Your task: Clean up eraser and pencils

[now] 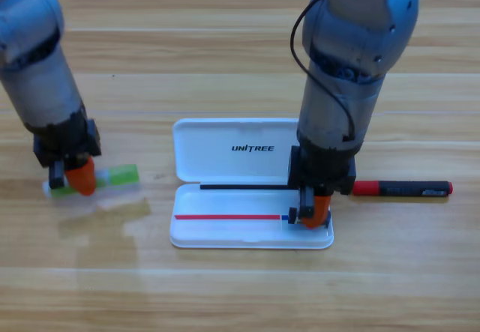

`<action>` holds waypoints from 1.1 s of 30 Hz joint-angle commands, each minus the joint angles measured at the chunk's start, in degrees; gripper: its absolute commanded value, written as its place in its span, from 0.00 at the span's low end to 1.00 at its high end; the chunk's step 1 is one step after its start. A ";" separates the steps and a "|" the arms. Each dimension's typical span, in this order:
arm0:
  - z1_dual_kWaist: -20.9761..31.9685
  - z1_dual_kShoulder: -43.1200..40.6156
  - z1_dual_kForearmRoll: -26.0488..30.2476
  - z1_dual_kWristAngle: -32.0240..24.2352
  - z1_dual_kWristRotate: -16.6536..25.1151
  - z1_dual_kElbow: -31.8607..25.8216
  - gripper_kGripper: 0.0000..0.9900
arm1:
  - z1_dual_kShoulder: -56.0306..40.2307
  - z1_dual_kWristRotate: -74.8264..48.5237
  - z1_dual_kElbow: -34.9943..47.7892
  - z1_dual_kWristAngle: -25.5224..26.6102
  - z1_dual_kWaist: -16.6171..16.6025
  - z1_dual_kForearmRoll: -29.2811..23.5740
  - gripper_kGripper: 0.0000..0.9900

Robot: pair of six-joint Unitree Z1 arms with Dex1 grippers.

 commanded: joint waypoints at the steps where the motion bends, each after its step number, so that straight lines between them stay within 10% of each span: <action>1: 0.06 -3.29 1.07 1.02 1.13 1.58 0.00 | 4.38 1.11 -0.61 -1.24 1.49 0.75 0.00; 2: 0.06 -3.47 1.07 1.11 1.13 1.58 0.00 | 4.47 1.20 -0.61 -1.24 1.49 0.75 0.00; 6: 0.06 -3.91 1.24 1.29 1.21 1.66 0.00 | 4.55 1.90 -1.05 -2.56 1.49 0.66 0.78; 8: 0.06 -4.17 1.42 1.29 1.21 1.49 0.00 | 4.03 2.70 -1.57 -2.74 1.40 0.66 0.91; 22: -1.78 -9.18 6.08 0.76 1.92 -1.50 0.00 | -22.16 4.10 13.72 -1.95 -4.14 0.84 1.00; 33: -13.30 -4.26 9.42 -1.08 2.80 -7.21 0.00 | -11.18 -10.31 19.17 -2.30 -17.15 -6.28 0.99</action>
